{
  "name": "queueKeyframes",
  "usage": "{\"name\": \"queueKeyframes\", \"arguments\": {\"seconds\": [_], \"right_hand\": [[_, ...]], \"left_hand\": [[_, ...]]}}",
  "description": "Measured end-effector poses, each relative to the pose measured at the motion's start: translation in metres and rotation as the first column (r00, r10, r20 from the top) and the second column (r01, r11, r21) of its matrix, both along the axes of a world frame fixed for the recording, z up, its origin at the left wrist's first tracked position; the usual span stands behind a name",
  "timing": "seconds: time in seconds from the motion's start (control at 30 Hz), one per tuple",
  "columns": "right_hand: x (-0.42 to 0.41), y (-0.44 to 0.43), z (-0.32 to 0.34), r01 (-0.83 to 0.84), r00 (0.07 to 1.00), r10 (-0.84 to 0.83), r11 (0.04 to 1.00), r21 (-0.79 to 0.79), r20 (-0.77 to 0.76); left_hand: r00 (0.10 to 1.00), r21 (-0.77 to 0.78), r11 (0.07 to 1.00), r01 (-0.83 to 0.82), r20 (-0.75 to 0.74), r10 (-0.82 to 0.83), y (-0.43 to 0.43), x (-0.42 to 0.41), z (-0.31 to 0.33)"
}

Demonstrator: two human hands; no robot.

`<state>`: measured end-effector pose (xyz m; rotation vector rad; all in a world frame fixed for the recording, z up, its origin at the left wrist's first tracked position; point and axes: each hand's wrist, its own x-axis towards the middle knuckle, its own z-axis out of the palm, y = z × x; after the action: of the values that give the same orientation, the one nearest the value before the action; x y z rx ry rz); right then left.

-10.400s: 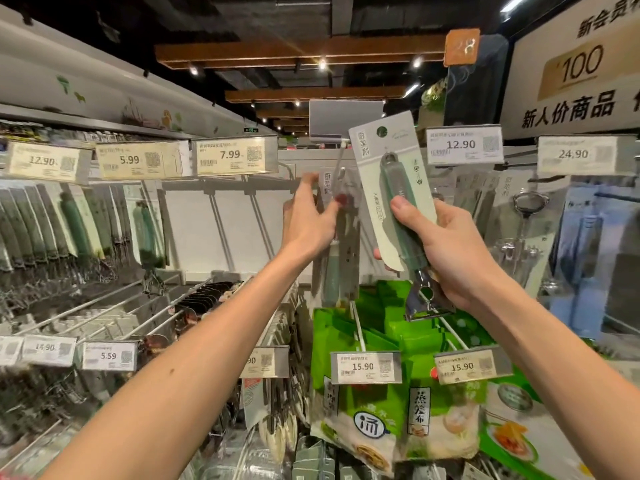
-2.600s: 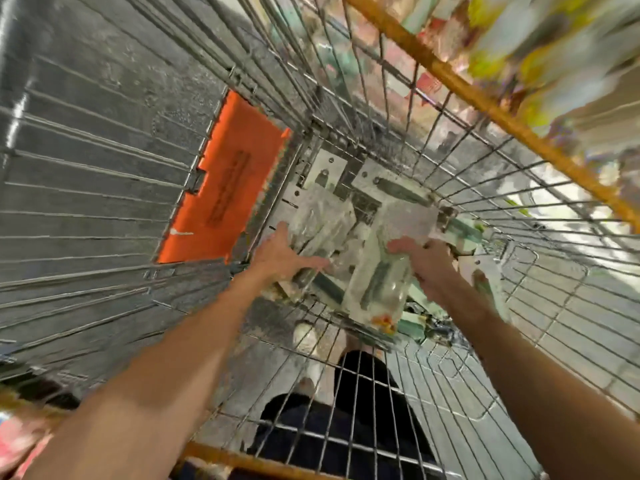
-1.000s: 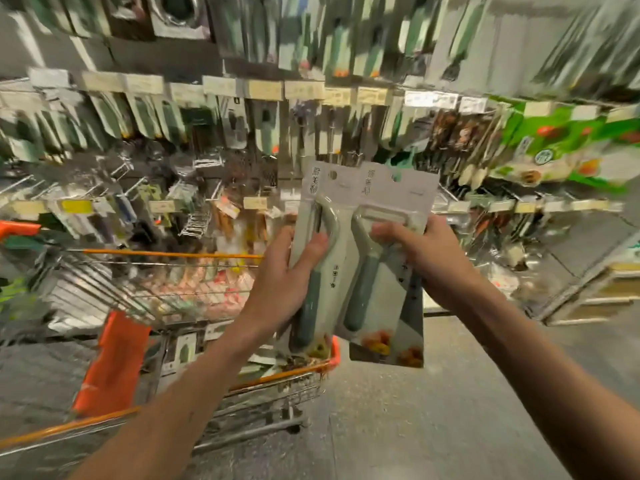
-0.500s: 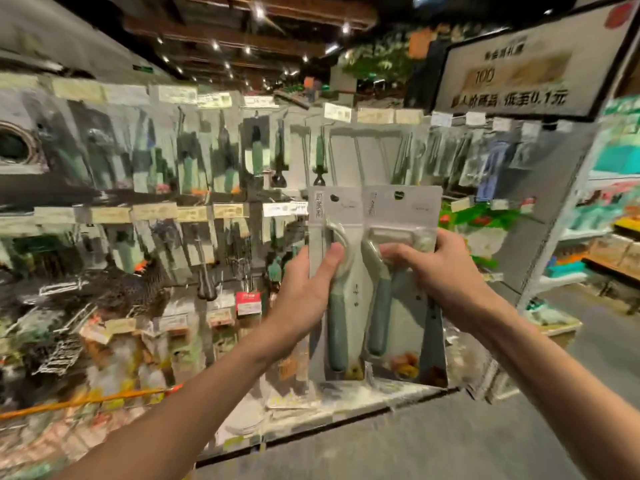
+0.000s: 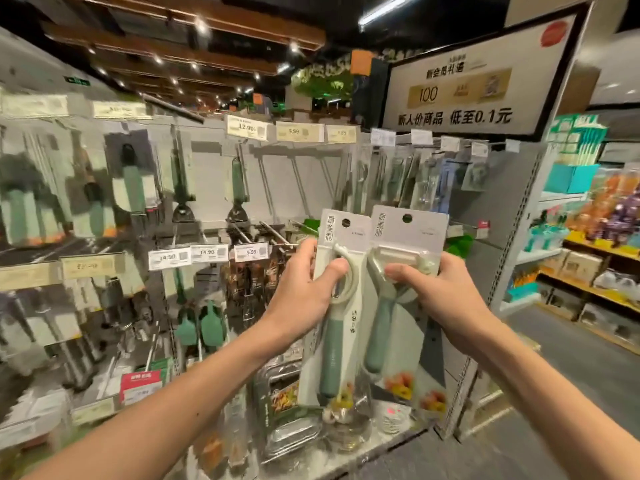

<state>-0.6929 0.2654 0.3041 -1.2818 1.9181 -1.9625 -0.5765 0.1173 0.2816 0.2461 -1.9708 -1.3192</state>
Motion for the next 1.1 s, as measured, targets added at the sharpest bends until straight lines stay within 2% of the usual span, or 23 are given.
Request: {"name": "queueKeyframes", "arguments": {"seconds": [0.13,0.27,0.4,0.53,0.73,0.83,0.93,1.1], "right_hand": [[-0.062,-0.029,0.014,0.023,0.999,-0.023,1.000,0.020,-0.041],[-0.119,-0.045,0.021,0.043,0.998,-0.042,0.999,0.023,-0.043],[-0.170,-0.054,0.023,0.029,0.998,-0.029,1.000,-0.012,-0.048],[-0.224,-0.068,0.022,-0.023,0.998,0.021,0.999,-0.027,-0.065],[-0.311,-0.089,0.015,-0.134,0.988,0.135,0.991,0.023,-0.081],[-0.350,-0.097,0.018,-0.209,0.976,0.208,0.978,-0.005,-0.070],[-0.385,-0.107,0.019,-0.244,0.969,0.244,0.970,-0.018,-0.037],[-0.426,-0.127,0.028,-0.323,0.945,0.323,0.946,-0.003,-0.046]], "left_hand": [[0.998,-0.009,1.000,-0.010,-0.063,0.009,-0.032,-0.071,0.011],[0.998,0.025,1.000,0.012,-0.056,-0.011,-0.044,-0.130,0.022],[0.999,-0.048,0.999,-0.007,-0.039,0.005,-0.055,-0.182,0.026],[0.995,0.017,0.997,-0.082,-0.050,0.083,-0.072,-0.231,0.025],[0.974,0.115,0.967,-0.228,0.019,0.227,-0.080,-0.302,0.024],[0.950,0.165,0.937,-0.308,-0.003,0.312,-0.083,-0.336,0.031],[0.908,0.144,0.902,-0.408,-0.038,0.417,-0.088,-0.363,0.040],[0.897,0.188,0.884,-0.428,-0.029,0.441,-0.094,-0.390,0.054]]}}
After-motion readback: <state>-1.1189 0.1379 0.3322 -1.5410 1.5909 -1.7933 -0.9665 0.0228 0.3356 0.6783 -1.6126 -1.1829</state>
